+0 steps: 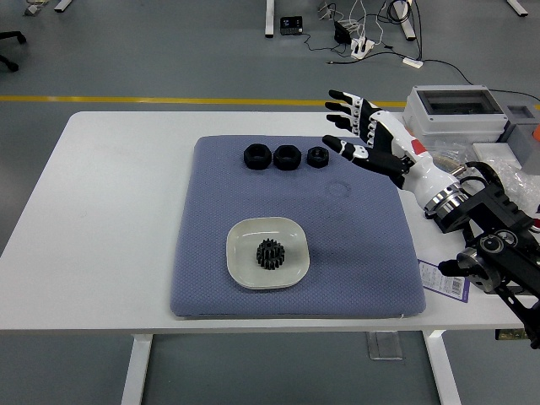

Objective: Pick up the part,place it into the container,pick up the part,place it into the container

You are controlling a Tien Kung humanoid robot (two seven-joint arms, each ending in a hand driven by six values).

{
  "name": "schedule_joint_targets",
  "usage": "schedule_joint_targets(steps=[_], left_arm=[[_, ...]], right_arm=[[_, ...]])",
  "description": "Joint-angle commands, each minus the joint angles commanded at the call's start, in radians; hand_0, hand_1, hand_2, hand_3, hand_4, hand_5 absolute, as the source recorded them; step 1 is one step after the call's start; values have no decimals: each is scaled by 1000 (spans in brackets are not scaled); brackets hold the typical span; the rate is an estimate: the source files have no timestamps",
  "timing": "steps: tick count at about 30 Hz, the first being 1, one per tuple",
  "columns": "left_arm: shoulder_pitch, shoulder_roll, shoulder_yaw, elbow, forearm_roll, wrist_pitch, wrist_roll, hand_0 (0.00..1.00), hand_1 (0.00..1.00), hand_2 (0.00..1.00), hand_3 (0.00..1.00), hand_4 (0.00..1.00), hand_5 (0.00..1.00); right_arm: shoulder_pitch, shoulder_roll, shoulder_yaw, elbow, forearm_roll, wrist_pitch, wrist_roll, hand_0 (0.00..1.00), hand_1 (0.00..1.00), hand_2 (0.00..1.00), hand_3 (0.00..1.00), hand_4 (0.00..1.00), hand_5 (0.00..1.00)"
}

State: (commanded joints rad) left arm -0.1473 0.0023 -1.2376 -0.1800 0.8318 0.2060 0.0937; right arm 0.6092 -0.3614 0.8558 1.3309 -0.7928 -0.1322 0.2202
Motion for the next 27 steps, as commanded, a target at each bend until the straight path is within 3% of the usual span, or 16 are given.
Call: schedule_joint_targets(steps=[6,16,27], left_arm=[[1,-1,2,0,7,-1,2,709,624,633,561,608,678],[3,-2,9,0,6,-3,2,709,625,631,560,607,680],[1,-2,12,0,-2,-6,1,708,625,630,561,607,684]], right_arm=[[-60,-7,33,-18,266,-5,23,945,845,845,867,991,619],[-92,9,23,-35,642,9,91,946,838,830,844,995,635],[-89,19,19,-45,680,16,119,937,826,822,826,998,636]])
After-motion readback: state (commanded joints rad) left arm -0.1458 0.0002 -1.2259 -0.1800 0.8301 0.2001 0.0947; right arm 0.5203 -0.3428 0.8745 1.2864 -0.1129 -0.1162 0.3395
